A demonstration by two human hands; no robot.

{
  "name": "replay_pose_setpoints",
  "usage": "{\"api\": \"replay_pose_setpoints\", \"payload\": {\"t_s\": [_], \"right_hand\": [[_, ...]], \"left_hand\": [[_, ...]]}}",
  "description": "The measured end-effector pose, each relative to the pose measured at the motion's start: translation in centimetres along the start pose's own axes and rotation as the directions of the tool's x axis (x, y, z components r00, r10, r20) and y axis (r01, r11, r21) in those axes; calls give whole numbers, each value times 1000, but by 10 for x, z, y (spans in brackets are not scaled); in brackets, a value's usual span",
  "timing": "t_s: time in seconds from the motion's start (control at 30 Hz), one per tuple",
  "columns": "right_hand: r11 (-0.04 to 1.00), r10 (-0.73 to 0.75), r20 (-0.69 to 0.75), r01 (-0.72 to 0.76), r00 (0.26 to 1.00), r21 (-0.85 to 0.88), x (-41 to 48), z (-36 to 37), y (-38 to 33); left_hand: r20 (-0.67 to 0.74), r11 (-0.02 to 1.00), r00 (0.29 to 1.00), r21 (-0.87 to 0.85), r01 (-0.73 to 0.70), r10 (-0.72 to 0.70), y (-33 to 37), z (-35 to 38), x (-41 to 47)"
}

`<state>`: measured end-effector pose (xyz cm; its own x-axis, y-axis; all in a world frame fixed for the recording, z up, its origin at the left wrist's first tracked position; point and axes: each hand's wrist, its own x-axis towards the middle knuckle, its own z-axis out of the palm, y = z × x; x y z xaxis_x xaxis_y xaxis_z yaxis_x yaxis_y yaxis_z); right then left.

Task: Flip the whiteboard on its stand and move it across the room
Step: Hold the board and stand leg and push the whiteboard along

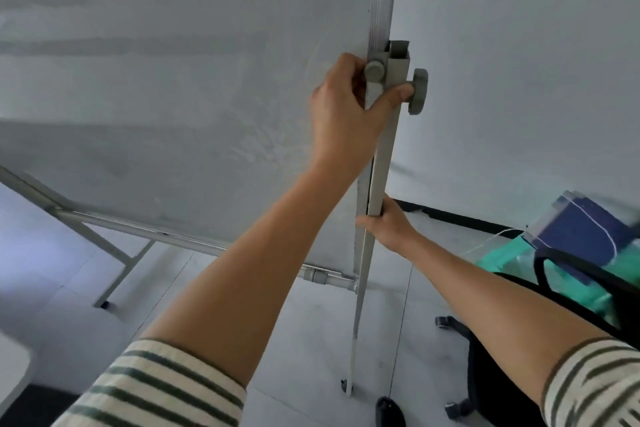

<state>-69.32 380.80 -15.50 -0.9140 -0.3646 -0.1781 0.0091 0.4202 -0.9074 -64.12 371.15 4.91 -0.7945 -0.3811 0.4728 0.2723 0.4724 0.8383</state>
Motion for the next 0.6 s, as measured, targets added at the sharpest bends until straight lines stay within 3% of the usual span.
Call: {"api": "replay_pose_setpoints", "payload": {"t_s": [0.33, 0.6], "right_hand": [[995, 96, -184, -99, 978, -6, -157, -20, 27], [988, 154, -226, -150, 962, 34, -279, -29, 48]], "left_hand": [[143, 997, 987, -43, -64, 70, 67, 7, -118], [245, 991, 962, -89, -98, 117, 122, 2, -221]]}}
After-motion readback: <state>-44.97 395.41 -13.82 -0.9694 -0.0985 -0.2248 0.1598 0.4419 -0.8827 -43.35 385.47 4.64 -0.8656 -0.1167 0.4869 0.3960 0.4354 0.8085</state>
